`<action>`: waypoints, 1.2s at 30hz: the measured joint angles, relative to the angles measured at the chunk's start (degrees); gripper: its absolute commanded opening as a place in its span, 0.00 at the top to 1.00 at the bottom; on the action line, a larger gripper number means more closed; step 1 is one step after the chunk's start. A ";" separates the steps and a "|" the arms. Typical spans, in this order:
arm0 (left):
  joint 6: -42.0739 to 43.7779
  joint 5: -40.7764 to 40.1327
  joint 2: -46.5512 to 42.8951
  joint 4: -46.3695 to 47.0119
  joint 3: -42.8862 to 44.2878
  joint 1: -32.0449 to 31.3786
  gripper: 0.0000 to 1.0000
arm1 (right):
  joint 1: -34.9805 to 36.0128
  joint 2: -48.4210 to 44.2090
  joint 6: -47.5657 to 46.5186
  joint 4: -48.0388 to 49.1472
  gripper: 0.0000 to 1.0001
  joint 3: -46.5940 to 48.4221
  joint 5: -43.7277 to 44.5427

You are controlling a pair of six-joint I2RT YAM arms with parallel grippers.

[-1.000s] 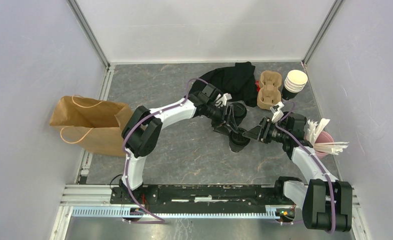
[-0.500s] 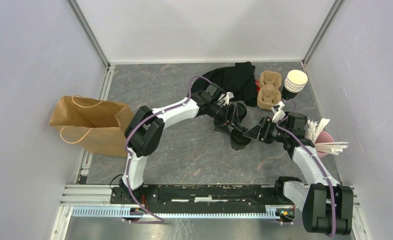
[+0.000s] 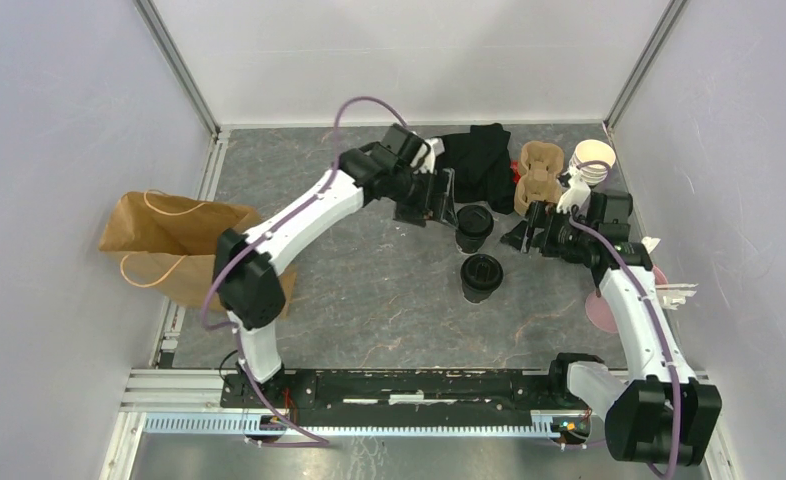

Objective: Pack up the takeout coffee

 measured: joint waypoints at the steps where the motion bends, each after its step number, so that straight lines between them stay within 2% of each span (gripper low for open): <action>1: 0.79 -1.18 -1.77 -0.98 0.63 0.20 0.12 | 0.00 0.15 -0.59 -1.18 0.09 1.11 0.87; 6: 3.04 -5.42 -13.46 -4.33 0.96 0.28 0.12 | 0.66 3.41 -3.61 -5.14 0.12 8.57 7.58; 9: 4.20 -6.36 -19.34 -4.57 -0.26 0.28 0.12 | 2.71 8.94 -5.68 -5.57 0.14 16.02 14.01; 10: 4.48 -6.56 -21.05 -4.70 -0.81 0.28 0.12 | 3.85 11.08 -6.45 -5.60 0.18 18.60 16.57; 13: 5.75 -6.97 -24.44 -4.96 -2.27 0.28 0.12 | 7.52 18.01 -8.37 -5.35 0.30 26.32 23.26; 18: 6.95 -7.06 -26.21 -5.51 -5.60 0.28 0.11 | 10.10 29.53 -6.99 -6.38 0.31 36.24 32.89; 22: 7.65 -7.08 -26.38 -6.14 -7.85 0.28 0.11 | 10.12 34.45 -3.04 -6.56 0.37 36.72 36.02; 30: 7.69 -6.86 -27.98 -6.10 -9.68 -0.07 0.11 | 10.12 40.79 3.48 -4.55 0.46 36.72 36.94; 36: 7.69 -6.80 -29.07 -6.10 -9.68 -0.24 0.11 | 9.77 43.95 5.31 -2.23 0.47 36.72 37.16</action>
